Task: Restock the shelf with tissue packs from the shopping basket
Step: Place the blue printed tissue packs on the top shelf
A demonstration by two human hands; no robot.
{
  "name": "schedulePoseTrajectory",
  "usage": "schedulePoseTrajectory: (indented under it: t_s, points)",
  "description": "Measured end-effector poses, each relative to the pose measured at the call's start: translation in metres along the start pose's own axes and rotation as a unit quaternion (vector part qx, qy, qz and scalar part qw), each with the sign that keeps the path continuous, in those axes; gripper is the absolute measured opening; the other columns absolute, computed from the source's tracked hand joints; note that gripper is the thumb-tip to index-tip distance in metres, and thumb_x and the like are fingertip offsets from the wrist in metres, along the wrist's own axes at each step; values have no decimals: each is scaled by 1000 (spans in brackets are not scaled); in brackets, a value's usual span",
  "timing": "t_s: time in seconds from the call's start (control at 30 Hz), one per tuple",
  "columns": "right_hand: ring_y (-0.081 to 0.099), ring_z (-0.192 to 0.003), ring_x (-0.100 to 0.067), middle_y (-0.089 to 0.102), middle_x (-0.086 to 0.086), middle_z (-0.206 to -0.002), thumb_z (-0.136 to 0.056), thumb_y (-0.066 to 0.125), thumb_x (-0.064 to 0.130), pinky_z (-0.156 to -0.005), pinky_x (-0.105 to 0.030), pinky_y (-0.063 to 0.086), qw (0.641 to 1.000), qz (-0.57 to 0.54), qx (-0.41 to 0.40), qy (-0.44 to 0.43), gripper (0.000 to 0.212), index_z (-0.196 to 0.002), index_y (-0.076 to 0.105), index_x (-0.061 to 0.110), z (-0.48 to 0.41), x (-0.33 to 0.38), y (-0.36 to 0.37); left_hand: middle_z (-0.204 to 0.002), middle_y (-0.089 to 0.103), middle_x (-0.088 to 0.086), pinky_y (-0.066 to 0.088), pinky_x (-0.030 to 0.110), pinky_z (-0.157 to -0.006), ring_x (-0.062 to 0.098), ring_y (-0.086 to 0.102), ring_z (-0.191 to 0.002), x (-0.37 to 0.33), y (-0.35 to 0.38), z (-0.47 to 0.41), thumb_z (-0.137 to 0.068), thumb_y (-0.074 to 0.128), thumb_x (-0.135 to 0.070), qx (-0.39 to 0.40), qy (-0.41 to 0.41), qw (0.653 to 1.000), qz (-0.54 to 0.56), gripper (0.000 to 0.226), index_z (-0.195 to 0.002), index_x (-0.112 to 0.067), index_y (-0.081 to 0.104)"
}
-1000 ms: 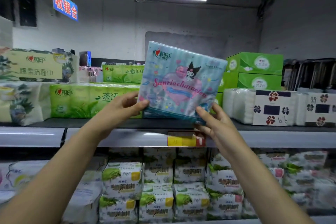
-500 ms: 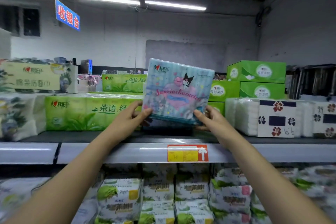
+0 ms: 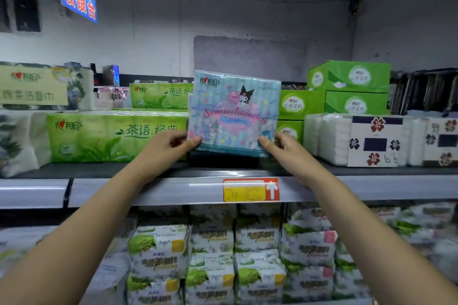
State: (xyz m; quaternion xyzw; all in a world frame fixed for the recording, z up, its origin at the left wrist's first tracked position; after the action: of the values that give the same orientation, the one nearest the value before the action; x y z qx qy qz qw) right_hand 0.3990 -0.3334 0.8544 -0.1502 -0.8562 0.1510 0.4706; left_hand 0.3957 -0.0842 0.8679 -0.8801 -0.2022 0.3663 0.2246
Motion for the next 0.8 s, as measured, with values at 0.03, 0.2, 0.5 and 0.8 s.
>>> schedulePoseTrajectory:
  t_s: [0.03,0.2,0.5,0.8]
  points:
    - [61,-107,-4,65,11,-118,-90,55,46,-97,-29,47,1000,7,1,5,41,-125,55,24,0,-1,0,-92,72,-18,44,11,-68,-4,63,-77,1,1,0,-83,57,-61,4,-5,1000,5,28,-88,-37,71]
    - [61,-103,-4,64,12,-113,-89,59,44,-97,-31,48,1000,24,-3,16,39,-122,54,24,1,-1,0,-97,76,-2,50,20,-79,15,69,-95,10,3,2,-68,65,-61,29,-45,997,54,48,-98,-25,75]
    - [56,-110,-8,60,10,-119,-92,56,41,-98,-29,43,997,61,23,29,26,-116,52,30,2,0,3,-99,74,10,50,36,-87,23,69,-93,19,7,1,-66,67,-65,53,-75,995,33,54,-94,-20,76]
    - [58,-104,-6,61,10,-117,-94,55,35,-81,-17,44,995,89,42,18,27,-120,54,27,5,3,11,-95,75,12,46,32,-73,17,60,-76,23,10,1,-81,71,-42,69,-98,993,-12,28,-92,-17,76]
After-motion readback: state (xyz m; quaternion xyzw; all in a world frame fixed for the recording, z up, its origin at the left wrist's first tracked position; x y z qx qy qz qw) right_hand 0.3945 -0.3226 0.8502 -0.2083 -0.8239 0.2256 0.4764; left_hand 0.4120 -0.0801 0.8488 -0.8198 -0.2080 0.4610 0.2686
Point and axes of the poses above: each hand's wrist, its own z-axis away from the middle knuckle, its own y-axis out of the palm, x = y × z, the point moved 8 cm from there along -z, towards the middle knuckle
